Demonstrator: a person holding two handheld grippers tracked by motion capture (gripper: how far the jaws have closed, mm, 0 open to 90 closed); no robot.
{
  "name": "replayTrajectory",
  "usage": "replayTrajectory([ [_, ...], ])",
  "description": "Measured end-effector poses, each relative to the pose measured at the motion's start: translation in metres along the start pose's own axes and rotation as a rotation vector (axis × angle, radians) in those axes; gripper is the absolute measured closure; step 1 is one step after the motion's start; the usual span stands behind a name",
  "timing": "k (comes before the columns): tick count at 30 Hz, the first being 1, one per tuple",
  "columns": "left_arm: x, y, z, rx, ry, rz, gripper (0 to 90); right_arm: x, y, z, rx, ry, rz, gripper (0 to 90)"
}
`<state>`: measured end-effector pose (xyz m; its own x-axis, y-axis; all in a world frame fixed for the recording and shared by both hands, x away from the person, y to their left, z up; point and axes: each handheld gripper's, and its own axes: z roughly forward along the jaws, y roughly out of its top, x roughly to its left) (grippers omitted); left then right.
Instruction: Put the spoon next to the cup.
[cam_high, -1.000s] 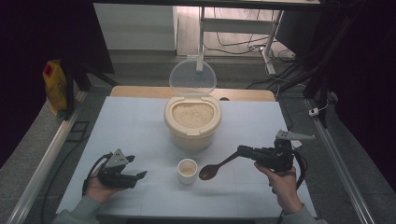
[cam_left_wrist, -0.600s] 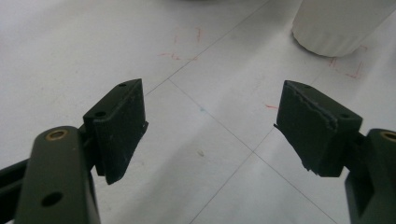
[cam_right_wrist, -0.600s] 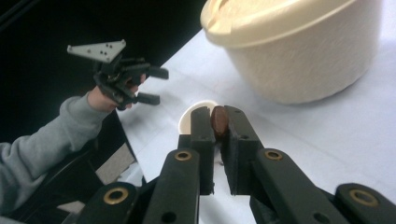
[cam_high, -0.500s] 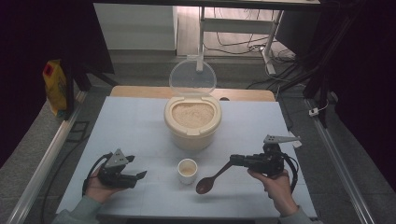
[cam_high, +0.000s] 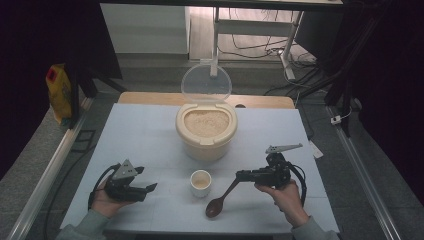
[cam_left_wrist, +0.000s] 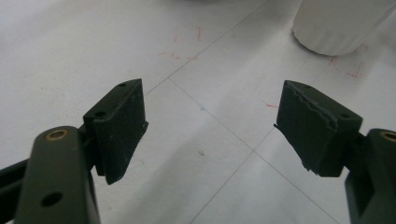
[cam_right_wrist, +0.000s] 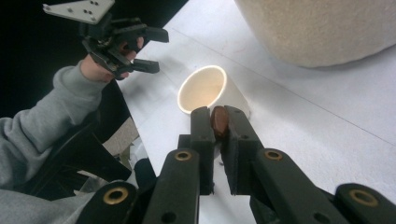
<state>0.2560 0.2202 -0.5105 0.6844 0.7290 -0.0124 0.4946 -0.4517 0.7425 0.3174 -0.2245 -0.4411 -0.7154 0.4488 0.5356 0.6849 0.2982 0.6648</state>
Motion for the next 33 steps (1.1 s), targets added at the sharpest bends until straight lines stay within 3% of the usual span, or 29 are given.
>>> replayTrajectory([
  [10,0.0,0.0,0.0,0.001,0.001,0.0,23.8,-0.012,0.004,0.015,0.01,-0.012,0.031,81.6],
  [33,0.0,0.0,0.0,0.002,0.001,0.003,23.8,-0.056,0.003,0.056,0.008,-0.155,0.115,68.5],
])
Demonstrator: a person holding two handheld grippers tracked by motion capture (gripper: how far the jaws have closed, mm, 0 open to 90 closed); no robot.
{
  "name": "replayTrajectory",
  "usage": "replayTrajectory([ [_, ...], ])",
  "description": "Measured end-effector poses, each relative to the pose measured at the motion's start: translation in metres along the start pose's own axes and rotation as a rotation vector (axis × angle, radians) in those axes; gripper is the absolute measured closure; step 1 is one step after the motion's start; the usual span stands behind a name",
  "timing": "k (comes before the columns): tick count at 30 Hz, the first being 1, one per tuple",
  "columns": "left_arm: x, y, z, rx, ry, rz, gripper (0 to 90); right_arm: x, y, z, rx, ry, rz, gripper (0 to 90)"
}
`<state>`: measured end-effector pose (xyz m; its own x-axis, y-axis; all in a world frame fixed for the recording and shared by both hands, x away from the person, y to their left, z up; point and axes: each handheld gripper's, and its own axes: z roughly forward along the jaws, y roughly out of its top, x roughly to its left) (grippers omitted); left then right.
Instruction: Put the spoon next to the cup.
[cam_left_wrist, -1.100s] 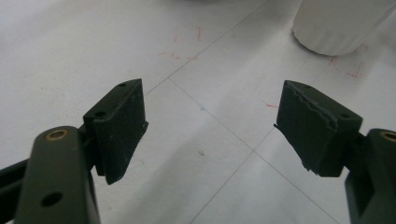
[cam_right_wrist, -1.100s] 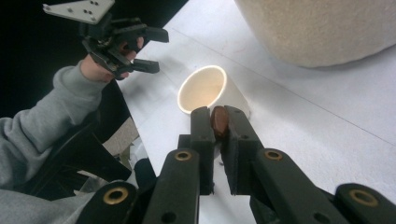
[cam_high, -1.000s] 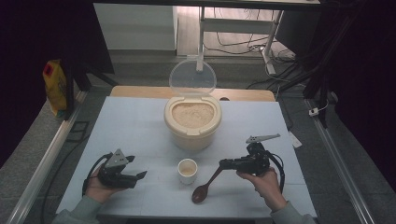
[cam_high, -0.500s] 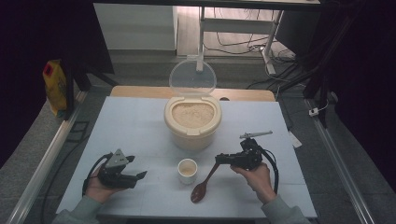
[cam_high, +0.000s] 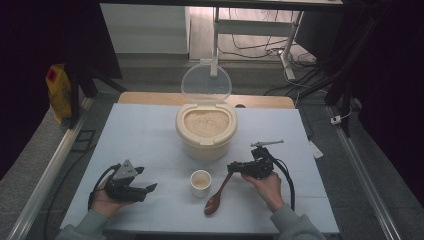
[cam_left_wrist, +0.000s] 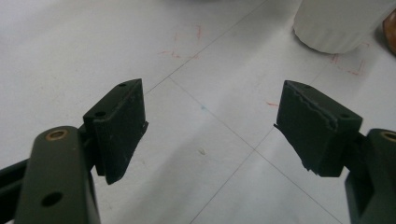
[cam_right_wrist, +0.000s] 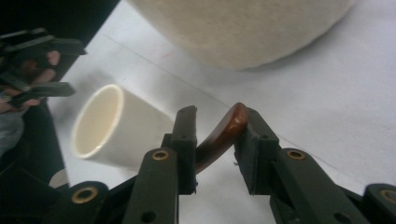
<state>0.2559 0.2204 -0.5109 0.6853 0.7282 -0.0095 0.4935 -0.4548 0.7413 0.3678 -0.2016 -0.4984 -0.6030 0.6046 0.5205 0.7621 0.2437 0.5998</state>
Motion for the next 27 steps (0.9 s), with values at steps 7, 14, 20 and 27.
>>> replayTrajectory([
  [7,0.0,0.0,0.0,0.0,-0.001,0.001,23.8,-0.009,-0.004,0.014,0.022,-0.081,-0.008,62.2],
  [14,-0.001,0.0,0.0,-0.001,0.0,0.002,23.8,-0.008,-0.005,0.02,0.027,-0.154,-0.053,58.3],
  [20,-0.001,0.0,0.0,-0.001,0.0,0.002,23.8,-0.007,-0.006,0.023,0.038,-0.215,-0.099,56.3],
  [27,-0.001,0.0,-0.001,-0.001,0.0,0.001,23.8,-0.005,-0.006,0.024,0.031,-0.279,-0.136,47.5],
])
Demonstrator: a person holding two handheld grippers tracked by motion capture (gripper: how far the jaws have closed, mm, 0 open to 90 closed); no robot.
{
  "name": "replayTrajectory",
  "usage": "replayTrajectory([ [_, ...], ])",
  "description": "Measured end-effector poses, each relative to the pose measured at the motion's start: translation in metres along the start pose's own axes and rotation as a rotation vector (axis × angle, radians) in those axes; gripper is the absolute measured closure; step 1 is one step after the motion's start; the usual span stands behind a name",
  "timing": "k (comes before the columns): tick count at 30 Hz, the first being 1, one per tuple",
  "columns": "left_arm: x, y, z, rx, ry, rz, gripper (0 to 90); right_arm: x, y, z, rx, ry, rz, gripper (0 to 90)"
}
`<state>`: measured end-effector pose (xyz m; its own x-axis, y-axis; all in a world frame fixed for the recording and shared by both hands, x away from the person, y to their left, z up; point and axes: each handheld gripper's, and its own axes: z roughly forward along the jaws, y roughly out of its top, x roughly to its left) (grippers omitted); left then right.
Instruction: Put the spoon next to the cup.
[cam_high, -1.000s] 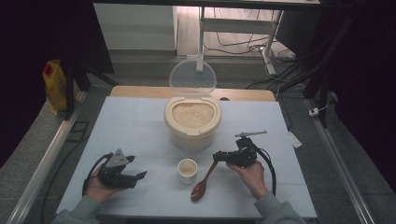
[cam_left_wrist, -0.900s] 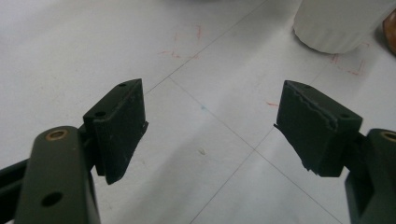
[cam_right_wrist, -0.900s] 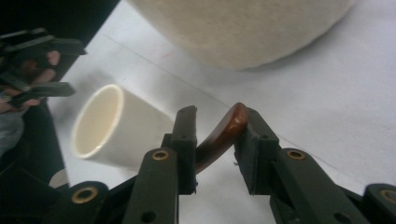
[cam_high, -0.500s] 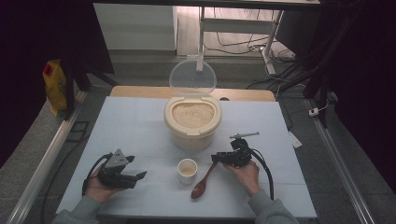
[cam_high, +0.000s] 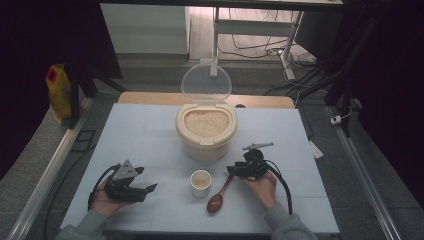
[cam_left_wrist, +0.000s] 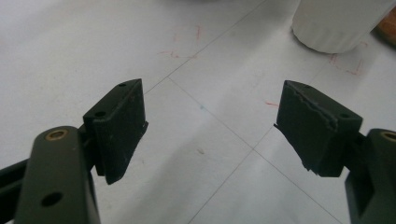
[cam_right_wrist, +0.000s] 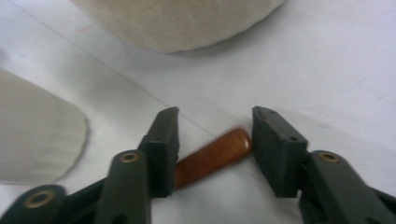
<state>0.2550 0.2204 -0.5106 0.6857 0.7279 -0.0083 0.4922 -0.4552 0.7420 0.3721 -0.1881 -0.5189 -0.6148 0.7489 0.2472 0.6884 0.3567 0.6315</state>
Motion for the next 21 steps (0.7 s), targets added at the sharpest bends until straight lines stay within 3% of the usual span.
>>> replayTrajectory([
  [2,0.0,0.0,0.0,-0.001,0.0,0.001,23.8,0.0,0.0,-0.002,-0.013,-0.027,-0.009,44.8],
  [7,0.0,0.0,-0.001,-0.003,0.0,-0.002,23.8,-0.003,-0.001,-0.014,-0.07,-0.011,-0.023,44.0],
  [15,-0.001,0.0,-0.001,-0.004,-0.001,-0.004,23.7,-0.001,-0.013,-0.04,-0.148,0.003,-0.138,44.0],
  [21,-0.001,0.0,-0.001,-0.007,-0.001,-0.009,23.6,-0.004,-0.028,-0.06,-0.182,0.007,-0.183,44.1],
])
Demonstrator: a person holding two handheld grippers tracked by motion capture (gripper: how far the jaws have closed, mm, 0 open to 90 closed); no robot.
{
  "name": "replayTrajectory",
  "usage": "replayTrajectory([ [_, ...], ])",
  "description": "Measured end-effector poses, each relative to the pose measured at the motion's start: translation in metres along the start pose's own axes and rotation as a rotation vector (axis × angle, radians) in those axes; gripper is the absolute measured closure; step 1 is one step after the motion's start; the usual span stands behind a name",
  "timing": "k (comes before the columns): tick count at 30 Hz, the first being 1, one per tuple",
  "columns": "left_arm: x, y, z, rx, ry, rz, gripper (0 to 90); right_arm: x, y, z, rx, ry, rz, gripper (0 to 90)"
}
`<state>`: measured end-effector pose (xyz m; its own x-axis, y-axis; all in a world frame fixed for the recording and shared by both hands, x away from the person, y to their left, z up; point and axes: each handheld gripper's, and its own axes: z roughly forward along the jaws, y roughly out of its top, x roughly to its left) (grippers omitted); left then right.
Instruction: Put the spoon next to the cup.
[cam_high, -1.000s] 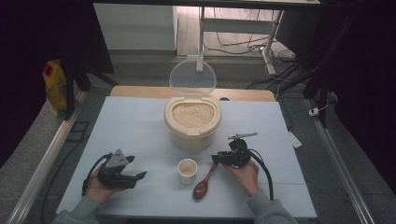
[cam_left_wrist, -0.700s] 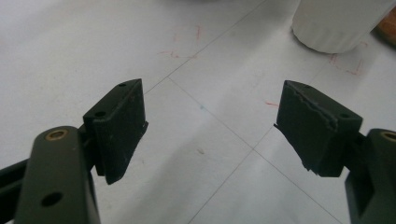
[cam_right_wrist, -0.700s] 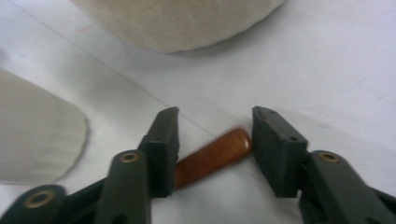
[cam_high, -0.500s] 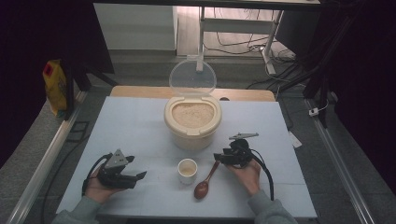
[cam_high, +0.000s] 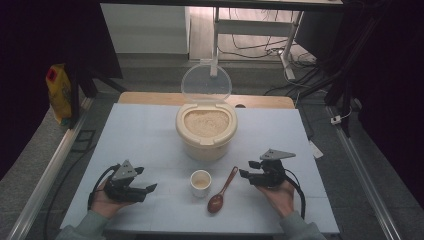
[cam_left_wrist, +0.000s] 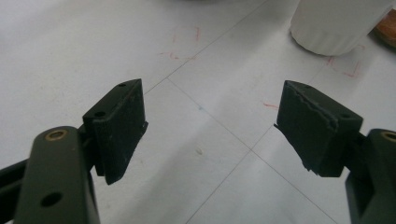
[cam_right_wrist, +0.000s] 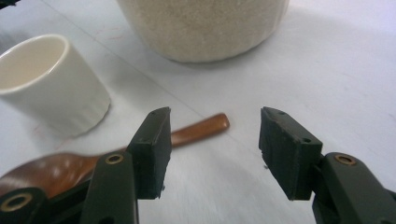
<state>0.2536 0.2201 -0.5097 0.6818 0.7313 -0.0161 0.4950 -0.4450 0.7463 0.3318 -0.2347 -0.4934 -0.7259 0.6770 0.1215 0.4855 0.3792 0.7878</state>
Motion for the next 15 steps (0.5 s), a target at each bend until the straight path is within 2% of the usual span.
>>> replayTrajectory([
  [8,0.0,-0.001,-0.001,-0.005,-0.002,-0.01,23.5,-0.003,-0.016,-0.03,-0.06,-0.012,-0.046,43.9],
  [15,-0.002,-0.004,-0.003,-0.006,-0.007,-0.018,23.4,-0.008,-0.025,-0.048,-0.096,-0.047,-0.074,43.9],
])
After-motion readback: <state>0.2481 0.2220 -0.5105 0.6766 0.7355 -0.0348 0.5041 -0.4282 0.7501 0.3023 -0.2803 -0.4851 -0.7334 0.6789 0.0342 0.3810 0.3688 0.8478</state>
